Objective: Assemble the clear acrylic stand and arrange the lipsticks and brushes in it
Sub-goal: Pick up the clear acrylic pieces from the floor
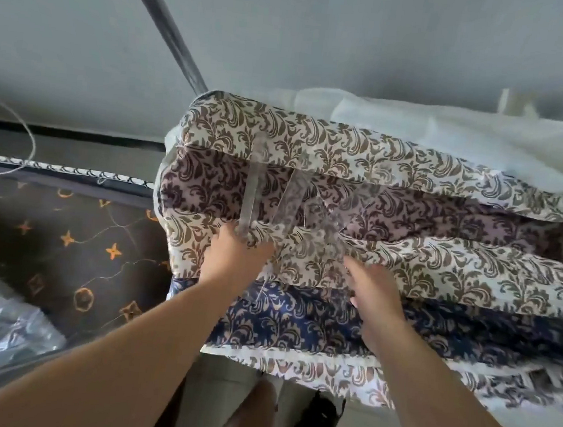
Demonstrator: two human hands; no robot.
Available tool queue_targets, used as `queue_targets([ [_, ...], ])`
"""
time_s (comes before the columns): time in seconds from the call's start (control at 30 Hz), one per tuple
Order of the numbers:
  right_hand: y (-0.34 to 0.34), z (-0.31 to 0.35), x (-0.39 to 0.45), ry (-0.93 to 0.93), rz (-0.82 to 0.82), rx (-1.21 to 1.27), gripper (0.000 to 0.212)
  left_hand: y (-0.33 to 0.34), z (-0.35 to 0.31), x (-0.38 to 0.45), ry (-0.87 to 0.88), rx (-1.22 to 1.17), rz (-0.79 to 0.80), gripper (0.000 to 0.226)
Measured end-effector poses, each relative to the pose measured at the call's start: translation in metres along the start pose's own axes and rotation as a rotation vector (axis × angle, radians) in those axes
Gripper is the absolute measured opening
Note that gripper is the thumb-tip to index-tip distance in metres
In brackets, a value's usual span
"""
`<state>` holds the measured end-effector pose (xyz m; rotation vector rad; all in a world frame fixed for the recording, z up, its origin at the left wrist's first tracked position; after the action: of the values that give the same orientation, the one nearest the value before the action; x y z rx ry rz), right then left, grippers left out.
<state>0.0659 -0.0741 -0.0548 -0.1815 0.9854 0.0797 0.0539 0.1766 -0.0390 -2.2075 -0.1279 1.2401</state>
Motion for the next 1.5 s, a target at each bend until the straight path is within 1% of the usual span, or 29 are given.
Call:
queue_targets([
  [0.03, 0.007, -0.001, 0.010, 0.037, -0.007, 0.036, 0.048, 0.005, 0.001, 0.004, 0.010, -0.020, -0.003, 0.082],
  [0.1, 0.017, 0.000, 0.024, 0.060, -0.051, 0.106, 0.077, 0.011, 0.001, 0.012, 0.031, -0.033, -0.017, 0.075],
  [0.13, 0.022, 0.003, 0.029, 0.057, -0.059, 0.109, 0.084, 0.013, 0.000, 0.015, 0.035, -0.041, -0.011, 0.072],
  [0.17, 0.029, 0.007, 0.032, 0.047, -0.049, 0.102, 0.084, 0.015, 0.000, 0.018, 0.036, -0.054, 0.009, 0.070],
  [0.23, 0.040, 0.015, 0.039, 0.036, -0.002, 0.104, 0.072, 0.020, -0.002, 0.024, 0.034, -0.085, 0.069, 0.067],
  [0.33, 0.053, 0.020, 0.049, 0.027, 0.053, 0.124, 0.069, 0.031, -0.007, 0.026, 0.067, -0.103, 0.170, 0.060],
  [0.4, 0.056, 0.023, 0.049, 0.032, 0.087, 0.114, 0.062, 0.037, -0.010, 0.027, 0.083, -0.136, 0.205, 0.049],
  [0.47, 0.055, 0.021, 0.050, 0.039, 0.113, 0.097, 0.060, 0.040, -0.011, 0.025, 0.070, -0.212, 0.210, 0.036],
  [0.53, 0.049, 0.021, 0.047, 0.005, 0.125, 0.084, 0.053, 0.043, -0.015, 0.021, 0.074, -0.298, 0.251, 0.031],
  [0.63, 0.042, 0.021, 0.036, -0.037, 0.182, 0.143, 0.056, 0.046, -0.022, 0.008, 0.115, -0.381, 0.357, 0.030],
  [0.73, 0.024, 0.015, 0.027, -0.030, 0.206, 0.233, 0.031, 0.039, -0.032, -0.007, 0.153, -0.503, 0.404, 0.030],
  [0.83, -0.006, 0.013, 0.009, -0.060, 0.157, 0.270, 0.027, 0.026, -0.041, -0.028, 0.188, -0.557, 0.375, 0.029],
  [0.93, -0.039, 0.020, -0.026, -0.122, 0.136, 0.270, 0.026, 0.009, -0.048, -0.063, 0.254, -0.533, 0.352, 0.025],
  [1.03, -0.061, 0.029, -0.078, -0.175, 0.178, 0.252, 0.034, -0.013, -0.057, -0.113, 0.341, -0.469, 0.329, 0.020],
  [1.17, -0.085, 0.039, -0.154, -0.269, 0.180, 0.252, 0.047, -0.044, -0.063, -0.186, 0.443, -0.414, 0.274, 0.016],
  [1.3, -0.100, 0.027, -0.239, -0.304, 0.138, 0.297, 0.044, -0.072, -0.047, -0.267, 0.469, -0.424, 0.263, 0.024],
  [1.43, -0.109, -0.001, -0.327, -0.332, 0.106, 0.343, 0.043, -0.093, -0.027, -0.348, 0.500, -0.301, 0.234, 0.026],
  [1.5, -0.114, -0.006, -0.348, -0.351, 0.108, 0.348, 0.041, -0.094, -0.021, -0.361, 0.509, -0.329, 0.235, 0.022],
])
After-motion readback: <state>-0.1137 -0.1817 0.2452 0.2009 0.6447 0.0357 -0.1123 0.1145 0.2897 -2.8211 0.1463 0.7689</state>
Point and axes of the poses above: each hand's wrist, its own x-axis towards the middle knuckle, its own y-axis out of the palm, z = x × y, the point moved 5 cm from there along x, towards the middle knuckle, and after that the axes turned 10 degrees about z, right-handed, at the moved point
